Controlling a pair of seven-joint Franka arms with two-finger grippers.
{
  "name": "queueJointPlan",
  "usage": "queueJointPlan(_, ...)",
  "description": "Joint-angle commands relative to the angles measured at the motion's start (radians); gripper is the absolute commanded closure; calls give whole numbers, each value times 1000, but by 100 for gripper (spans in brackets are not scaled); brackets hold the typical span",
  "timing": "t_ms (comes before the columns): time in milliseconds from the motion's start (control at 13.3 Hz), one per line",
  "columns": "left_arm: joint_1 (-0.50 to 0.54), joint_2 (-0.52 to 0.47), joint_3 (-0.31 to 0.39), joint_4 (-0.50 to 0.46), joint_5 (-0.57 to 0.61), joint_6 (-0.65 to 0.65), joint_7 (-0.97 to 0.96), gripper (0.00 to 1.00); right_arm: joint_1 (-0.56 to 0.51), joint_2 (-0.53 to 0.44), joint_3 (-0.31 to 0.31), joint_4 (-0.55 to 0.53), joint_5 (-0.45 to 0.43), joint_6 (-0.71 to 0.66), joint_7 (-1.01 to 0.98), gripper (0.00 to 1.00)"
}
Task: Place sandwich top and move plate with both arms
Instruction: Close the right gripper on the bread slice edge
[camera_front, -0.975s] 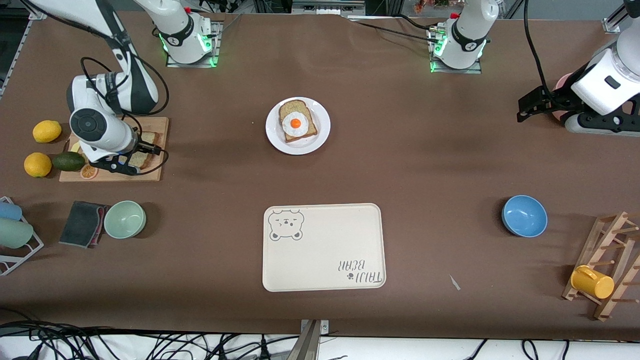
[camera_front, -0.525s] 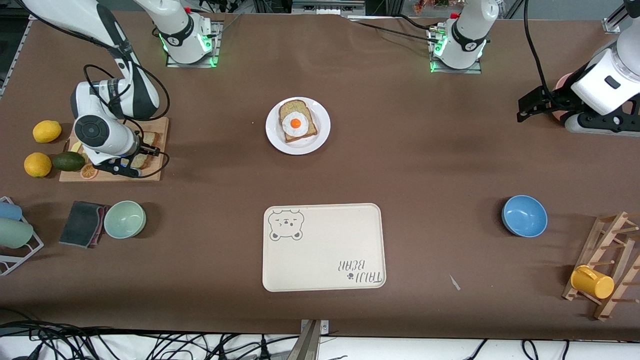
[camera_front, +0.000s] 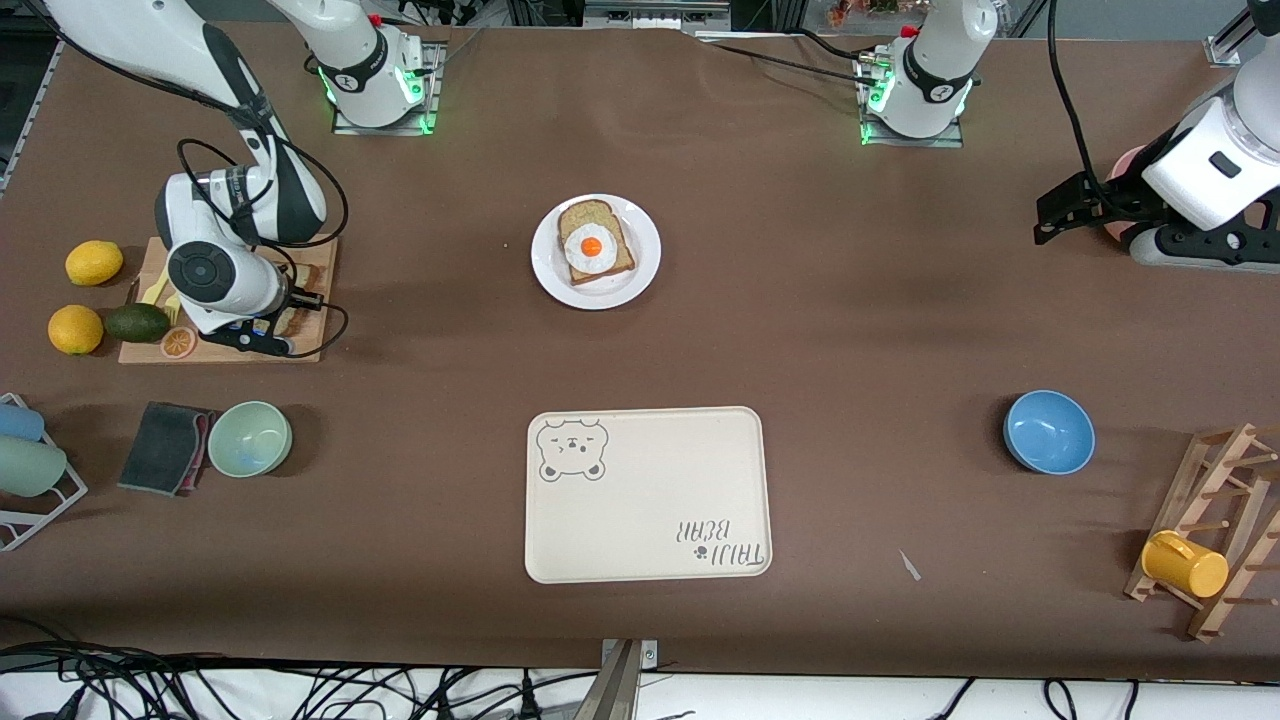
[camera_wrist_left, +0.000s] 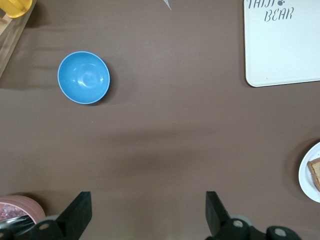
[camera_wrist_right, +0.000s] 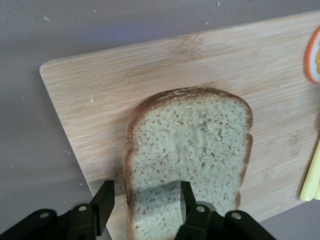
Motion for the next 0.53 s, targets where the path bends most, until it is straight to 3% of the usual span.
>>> queueJointPlan(0, -1, 1, -5, 21, 28, -20, -2, 0, 4, 14, 1, 3, -21, 3, 22, 49)
queueJointPlan(300, -1, 1, -3, 21, 28, -20, -2, 0, 6, 5, 1, 3, -23, -26, 19, 95)
queueJointPlan(450, -1, 1, -3, 21, 28, -20, -2, 0, 7, -3, 6, 9, -23, -47, 18, 100)
